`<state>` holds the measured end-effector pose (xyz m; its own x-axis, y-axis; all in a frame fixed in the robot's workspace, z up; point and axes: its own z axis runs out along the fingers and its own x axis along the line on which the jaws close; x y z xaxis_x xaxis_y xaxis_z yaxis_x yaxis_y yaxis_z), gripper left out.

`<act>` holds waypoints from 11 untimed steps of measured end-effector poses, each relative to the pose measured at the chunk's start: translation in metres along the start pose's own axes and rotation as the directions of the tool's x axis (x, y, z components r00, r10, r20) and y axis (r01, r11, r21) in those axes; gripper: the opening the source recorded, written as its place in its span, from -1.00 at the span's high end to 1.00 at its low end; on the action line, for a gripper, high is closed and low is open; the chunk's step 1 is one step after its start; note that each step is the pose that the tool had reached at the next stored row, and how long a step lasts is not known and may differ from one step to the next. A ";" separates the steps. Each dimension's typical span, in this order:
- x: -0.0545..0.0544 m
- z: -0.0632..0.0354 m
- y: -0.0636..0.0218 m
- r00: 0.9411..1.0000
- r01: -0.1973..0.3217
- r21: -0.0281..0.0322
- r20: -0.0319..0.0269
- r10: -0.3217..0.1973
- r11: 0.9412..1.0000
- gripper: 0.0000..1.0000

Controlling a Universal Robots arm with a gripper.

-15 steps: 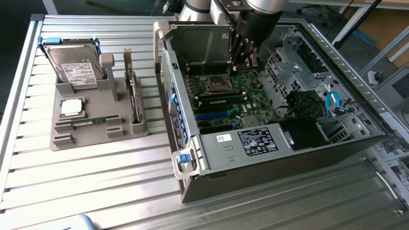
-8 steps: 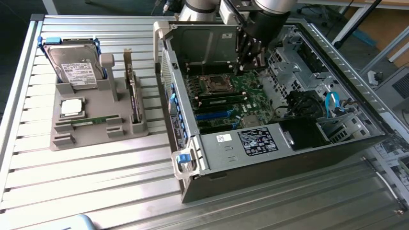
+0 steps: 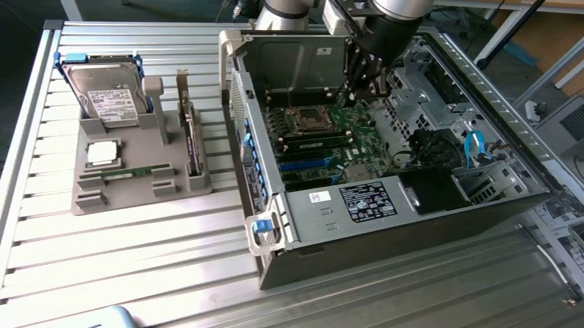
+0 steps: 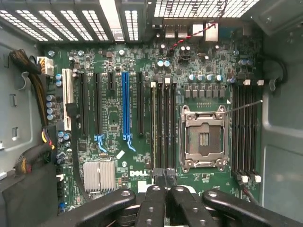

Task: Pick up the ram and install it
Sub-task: 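Press down the ram until it locks into place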

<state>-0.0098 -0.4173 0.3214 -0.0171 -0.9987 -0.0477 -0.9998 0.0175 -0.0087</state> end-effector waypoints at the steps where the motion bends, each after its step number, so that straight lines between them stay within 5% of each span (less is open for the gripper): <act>1: 0.000 -0.0004 0.0000 1.000 0.000 0.000 0.001 0.000 1.000 0.79; 11: -0.001 -0.0232 -0.0007 1.000 0.000 0.000 0.002 0.000 1.000 0.79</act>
<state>-0.0093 -0.4173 0.3446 -0.0171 -0.9986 -0.0495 -0.9998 0.0175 -0.0087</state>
